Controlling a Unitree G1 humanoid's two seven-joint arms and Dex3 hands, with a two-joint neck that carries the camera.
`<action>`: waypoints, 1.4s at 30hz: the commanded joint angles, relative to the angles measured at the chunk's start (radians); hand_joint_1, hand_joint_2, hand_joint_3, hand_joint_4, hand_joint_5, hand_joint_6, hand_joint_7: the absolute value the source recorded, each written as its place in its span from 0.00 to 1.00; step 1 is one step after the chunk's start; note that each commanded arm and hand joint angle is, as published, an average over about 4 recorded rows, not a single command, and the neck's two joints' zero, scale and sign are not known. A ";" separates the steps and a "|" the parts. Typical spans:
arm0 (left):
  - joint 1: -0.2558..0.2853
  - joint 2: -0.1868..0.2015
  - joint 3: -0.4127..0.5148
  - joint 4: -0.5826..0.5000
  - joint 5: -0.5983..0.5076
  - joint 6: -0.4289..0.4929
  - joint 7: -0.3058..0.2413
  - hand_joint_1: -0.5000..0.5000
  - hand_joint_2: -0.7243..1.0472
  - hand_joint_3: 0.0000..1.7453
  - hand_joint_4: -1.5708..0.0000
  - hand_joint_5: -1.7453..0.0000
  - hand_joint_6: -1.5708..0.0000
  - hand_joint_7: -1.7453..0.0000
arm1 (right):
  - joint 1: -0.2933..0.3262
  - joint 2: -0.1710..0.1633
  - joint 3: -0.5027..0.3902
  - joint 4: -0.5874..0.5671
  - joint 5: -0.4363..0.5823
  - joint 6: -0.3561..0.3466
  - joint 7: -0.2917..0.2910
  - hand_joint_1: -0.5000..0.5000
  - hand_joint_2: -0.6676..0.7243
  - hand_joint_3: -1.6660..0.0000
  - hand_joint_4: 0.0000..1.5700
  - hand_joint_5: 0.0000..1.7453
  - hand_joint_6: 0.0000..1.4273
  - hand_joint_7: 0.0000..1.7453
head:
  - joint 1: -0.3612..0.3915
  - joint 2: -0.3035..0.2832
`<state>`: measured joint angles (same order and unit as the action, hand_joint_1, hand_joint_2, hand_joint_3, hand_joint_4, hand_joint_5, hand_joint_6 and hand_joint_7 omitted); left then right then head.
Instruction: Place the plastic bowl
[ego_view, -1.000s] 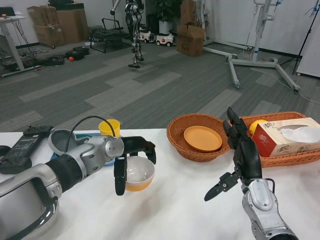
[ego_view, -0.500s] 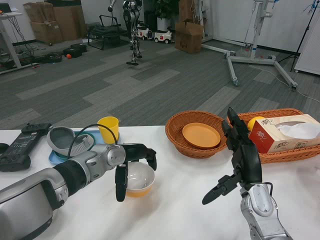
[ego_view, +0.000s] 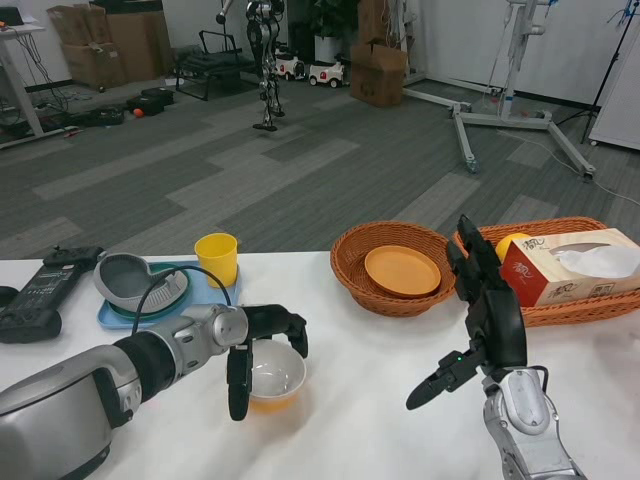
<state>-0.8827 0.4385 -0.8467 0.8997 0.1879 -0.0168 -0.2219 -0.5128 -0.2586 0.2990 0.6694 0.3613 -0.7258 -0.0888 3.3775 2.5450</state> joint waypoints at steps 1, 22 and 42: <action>0.019 -0.002 -0.016 0.009 -0.023 0.000 0.000 0.26 0.71 0.00 1.00 0.09 0.60 0.39 | 0.011 -0.007 -0.003 -0.007 0.016 -0.011 -0.001 0.04 0.82 1.00 0.00 0.00 0.00 0.00 | 0.000 0.000; 0.034 0.016 0.033 -0.023 -0.059 0.004 -0.006 0.07 0.95 0.00 1.00 1.00 1.00 0.83 | -0.003 -0.002 -0.010 0.037 0.023 -0.012 -0.001 0.04 0.82 1.00 0.00 0.00 0.00 0.00 | -0.010 -0.016; 0.042 0.065 0.149 -0.105 -0.134 0.045 -0.031 0.00 0.90 0.00 1.00 1.00 0.90 0.84 | -0.079 0.011 -0.011 0.167 0.022 -0.014 -0.002 0.04 0.82 1.00 0.00 0.00 0.00 0.00 | 0.000 -0.011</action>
<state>-0.8564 0.4857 -0.7126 0.8091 0.0633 0.0202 -0.2444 -0.5717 -0.2520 0.2968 0.8227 0.3782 -0.7342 -0.0891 3.3782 2.5333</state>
